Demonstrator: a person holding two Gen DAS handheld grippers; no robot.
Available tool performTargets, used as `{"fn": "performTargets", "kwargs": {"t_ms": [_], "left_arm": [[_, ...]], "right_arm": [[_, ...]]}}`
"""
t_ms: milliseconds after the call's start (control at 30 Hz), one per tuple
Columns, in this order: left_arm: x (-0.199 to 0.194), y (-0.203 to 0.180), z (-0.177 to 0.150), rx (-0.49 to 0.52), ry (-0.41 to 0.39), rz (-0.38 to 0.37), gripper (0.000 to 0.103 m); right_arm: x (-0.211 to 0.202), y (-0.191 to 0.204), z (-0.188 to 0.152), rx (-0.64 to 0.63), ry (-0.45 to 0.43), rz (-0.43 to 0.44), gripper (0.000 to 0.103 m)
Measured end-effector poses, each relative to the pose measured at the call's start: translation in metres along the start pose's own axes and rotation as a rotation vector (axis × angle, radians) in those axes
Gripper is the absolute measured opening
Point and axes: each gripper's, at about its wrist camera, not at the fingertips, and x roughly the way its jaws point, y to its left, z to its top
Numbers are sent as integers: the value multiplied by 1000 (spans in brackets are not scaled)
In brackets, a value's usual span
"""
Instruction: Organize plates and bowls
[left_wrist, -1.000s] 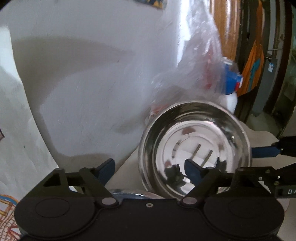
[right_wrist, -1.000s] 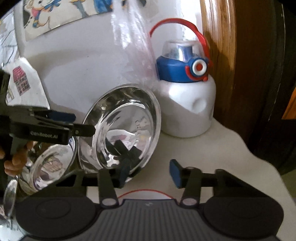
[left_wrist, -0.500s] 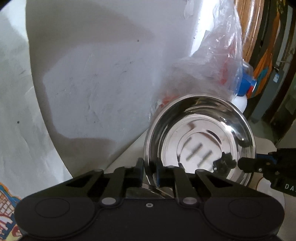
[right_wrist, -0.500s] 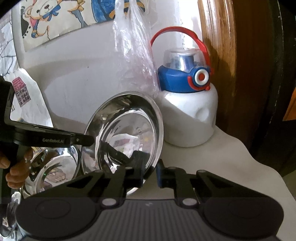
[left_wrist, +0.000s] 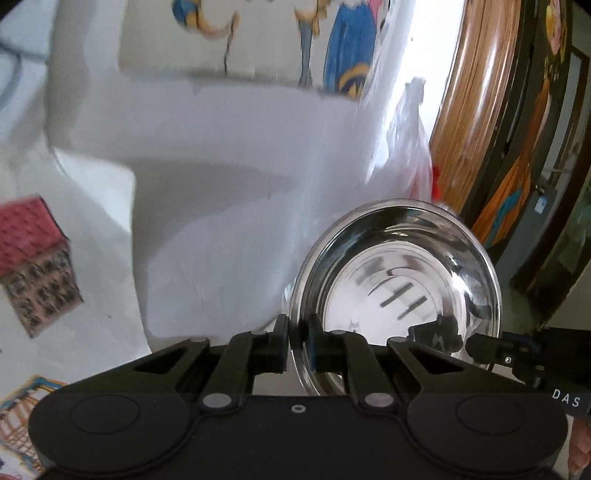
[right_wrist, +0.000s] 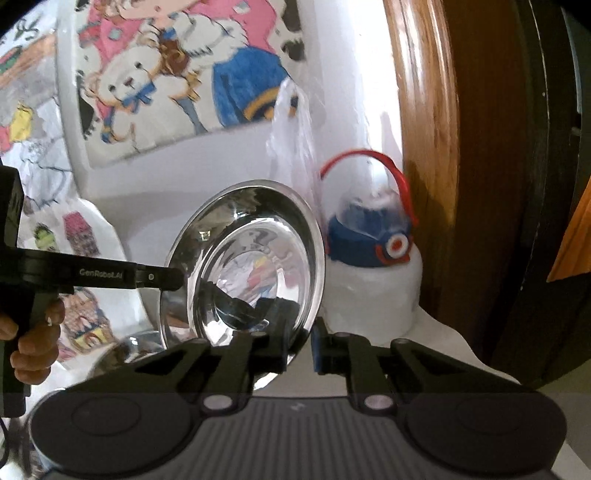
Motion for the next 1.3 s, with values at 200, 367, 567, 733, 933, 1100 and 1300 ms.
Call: {"fn": "performTargets", "kwargs": {"t_ms": [200,367,567,733,933,1100,1300], "left_arm": [[-32,9,-4,-16,22,39,10],[-49,43,-13,-56,104,111,10],[-50,71,-34,-121,234,189,11],[-38,81,-42,-144,311,225,12],[-36,81,-53,-115,355,261,13],[-32,82,-67,-96,390,273,15],[-13,73,-67,-74,397,283,16]], "right_arm": [[10,30,-2,-6,68,73,15],[35,61,-17,-36,170,128,16],[58,87,-26,-75,259,130,17],[69,98,-33,-114,317,103,19],[76,103,-35,-164,332,88,24],[78,106,-36,-207,335,74,27],[84,113,-36,-273,330,54,33]]}}
